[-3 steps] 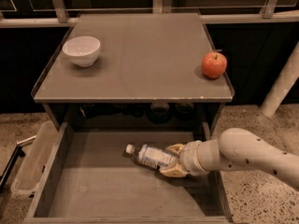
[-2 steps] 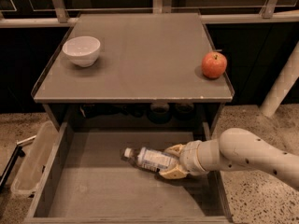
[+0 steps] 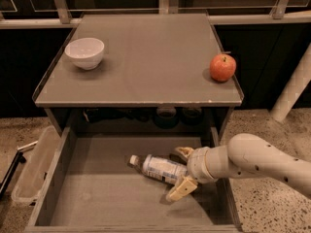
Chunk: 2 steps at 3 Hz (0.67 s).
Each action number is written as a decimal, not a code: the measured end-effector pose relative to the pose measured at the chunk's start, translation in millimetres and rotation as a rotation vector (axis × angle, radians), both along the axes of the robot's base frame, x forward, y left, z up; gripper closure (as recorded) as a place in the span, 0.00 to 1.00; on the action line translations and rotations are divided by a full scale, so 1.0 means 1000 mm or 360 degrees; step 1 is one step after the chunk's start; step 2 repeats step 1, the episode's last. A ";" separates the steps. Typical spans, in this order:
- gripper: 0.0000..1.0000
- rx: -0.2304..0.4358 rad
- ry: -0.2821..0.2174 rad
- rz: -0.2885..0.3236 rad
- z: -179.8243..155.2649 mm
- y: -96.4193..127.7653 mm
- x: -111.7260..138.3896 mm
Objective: Place blue plastic bottle into top drawer
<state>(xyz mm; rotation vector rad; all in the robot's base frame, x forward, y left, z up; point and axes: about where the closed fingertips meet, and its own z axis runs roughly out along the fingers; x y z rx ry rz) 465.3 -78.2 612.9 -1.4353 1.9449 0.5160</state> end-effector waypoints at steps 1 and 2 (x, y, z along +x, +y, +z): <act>0.00 0.0000 0.0000 0.0000 0.000 0.000 0.000; 0.00 0.0000 0.0000 0.0000 0.000 0.000 0.000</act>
Offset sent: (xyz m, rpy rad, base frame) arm 0.0000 0.0000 0.0000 0.0000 0.0000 0.0000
